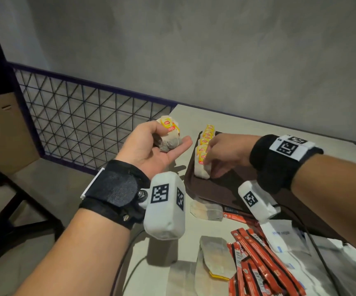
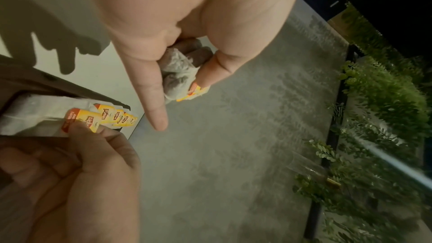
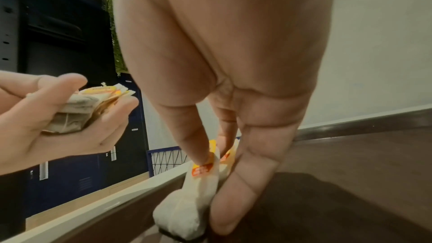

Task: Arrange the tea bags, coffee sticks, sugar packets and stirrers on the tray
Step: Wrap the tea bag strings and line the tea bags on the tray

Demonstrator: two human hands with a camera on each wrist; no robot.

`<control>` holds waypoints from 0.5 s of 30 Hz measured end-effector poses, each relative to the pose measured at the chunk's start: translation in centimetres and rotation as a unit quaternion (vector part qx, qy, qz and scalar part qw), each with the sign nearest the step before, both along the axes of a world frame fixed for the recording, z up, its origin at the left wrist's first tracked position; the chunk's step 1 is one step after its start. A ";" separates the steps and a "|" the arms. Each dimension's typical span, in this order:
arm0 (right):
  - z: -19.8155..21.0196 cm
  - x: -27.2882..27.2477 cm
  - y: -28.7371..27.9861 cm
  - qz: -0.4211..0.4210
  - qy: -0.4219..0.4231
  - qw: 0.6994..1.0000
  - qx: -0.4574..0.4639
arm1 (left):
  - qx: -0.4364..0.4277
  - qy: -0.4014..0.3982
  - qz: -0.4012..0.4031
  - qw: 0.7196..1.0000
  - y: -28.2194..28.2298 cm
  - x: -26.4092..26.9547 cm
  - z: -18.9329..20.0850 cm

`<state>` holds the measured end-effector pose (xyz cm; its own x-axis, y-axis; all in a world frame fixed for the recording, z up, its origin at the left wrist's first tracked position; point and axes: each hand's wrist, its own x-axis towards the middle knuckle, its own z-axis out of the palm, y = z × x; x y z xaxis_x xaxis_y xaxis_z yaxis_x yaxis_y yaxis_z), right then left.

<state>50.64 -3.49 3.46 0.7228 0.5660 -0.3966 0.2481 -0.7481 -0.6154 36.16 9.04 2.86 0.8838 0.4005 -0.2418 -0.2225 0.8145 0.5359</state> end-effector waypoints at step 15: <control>-1.0 -0.6 0.6 -0.001 0.022 1.000 -0.013 | 0.091 0.067 0.001 0.994 0.2 0.3 -0.7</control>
